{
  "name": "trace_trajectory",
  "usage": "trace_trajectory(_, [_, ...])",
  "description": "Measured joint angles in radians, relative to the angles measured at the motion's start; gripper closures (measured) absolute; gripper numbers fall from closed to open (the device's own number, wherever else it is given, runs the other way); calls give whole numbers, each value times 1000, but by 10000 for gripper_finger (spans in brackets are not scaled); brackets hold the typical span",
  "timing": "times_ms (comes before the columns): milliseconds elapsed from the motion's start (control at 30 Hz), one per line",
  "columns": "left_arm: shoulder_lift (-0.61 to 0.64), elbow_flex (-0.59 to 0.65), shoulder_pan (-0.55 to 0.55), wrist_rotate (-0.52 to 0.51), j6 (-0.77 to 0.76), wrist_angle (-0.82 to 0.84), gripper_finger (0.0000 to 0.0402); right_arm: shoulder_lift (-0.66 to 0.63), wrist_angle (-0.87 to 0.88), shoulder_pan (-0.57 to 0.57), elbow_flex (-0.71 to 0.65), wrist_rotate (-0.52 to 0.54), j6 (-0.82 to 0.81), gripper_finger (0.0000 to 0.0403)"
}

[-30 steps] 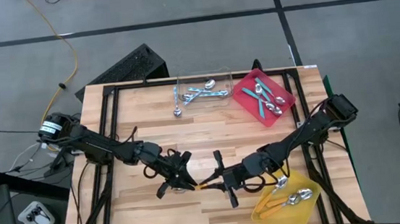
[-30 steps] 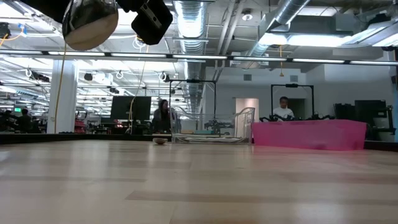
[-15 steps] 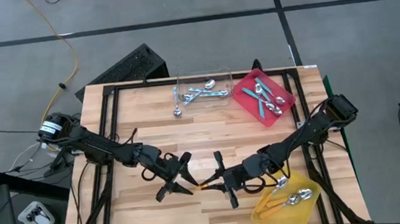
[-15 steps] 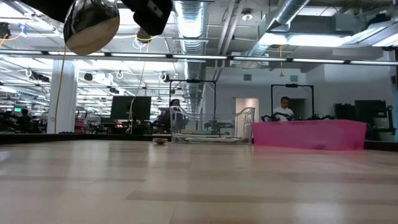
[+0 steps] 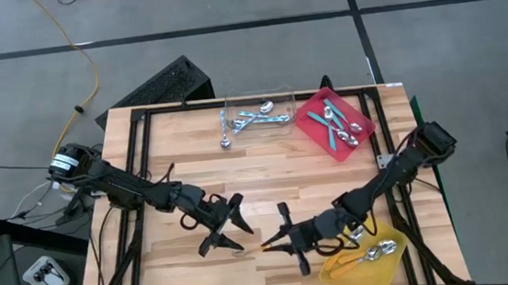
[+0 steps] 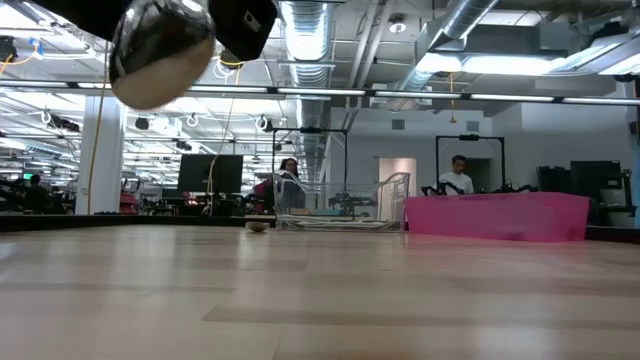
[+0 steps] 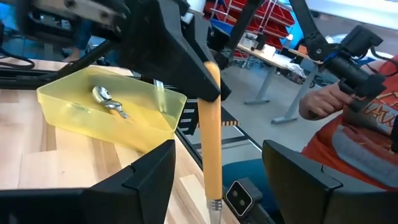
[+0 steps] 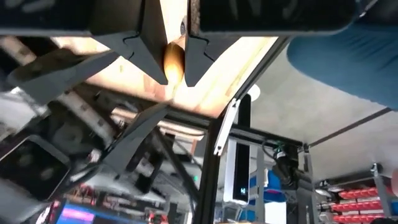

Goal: Sort silverware by color (type)
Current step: Put the orange spoon into the yellow bin

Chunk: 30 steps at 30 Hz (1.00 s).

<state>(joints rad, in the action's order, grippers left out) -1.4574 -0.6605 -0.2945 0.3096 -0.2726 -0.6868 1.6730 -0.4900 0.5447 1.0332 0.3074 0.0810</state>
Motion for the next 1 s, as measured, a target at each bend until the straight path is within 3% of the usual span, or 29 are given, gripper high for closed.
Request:
trace_trajectory(267, [0,0,39,-1,-44,3,177,-19,136,80,0,86,-161,349])
trace_trajectory(733, [0,-1,86,-3,-110,55,177,-256,565,280,0,422,-457,349])
trace_trajectory(1000, [0,-1,91,-3,-177,117,177,-475,879,333,0,407,-813,349])
